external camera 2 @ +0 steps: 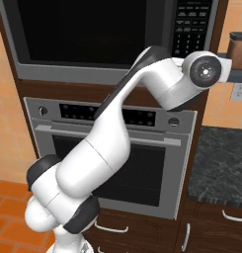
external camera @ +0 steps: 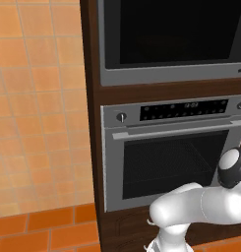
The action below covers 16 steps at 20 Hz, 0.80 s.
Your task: Open the microwave, place the bowl with waffle inside the microwave, then close the microwave door and turn it on.
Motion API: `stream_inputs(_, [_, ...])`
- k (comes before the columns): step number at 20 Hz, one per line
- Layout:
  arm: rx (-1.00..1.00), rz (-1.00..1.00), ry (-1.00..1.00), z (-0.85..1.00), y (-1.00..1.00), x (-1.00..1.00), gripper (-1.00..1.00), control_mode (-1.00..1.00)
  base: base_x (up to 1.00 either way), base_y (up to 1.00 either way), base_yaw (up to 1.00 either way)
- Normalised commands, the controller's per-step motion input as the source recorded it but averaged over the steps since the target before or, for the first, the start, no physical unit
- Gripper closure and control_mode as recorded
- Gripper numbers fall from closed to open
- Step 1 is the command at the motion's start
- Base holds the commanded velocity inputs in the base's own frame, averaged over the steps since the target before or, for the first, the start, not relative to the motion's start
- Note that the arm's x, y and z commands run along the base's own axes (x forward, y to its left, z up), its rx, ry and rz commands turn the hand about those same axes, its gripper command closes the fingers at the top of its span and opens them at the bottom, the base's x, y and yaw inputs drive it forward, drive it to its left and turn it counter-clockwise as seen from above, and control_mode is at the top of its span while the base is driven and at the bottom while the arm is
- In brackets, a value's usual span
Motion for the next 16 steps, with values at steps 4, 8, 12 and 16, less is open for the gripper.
stream_inputs(4, [0.0,0.0,0.0,0.0,0.0,0.4,-1.0,-1.0,0.0,0.0,0.0])
stream_inputs(8, [0.0,0.0,0.0,0.0,0.0,0.42,-1.0,-1.0,0.0,0.0,0.0])
stream_inputs(12, [0.0,0.0,0.0,0.0,-0.01,0.35,-1.0,-1.0,0.0,0.0,0.0])
stream_inputs(16, [0.0,0.0,0.0,0.0,-0.07,0.28,-1.0,-1.0,0.0,0.0,0.0])
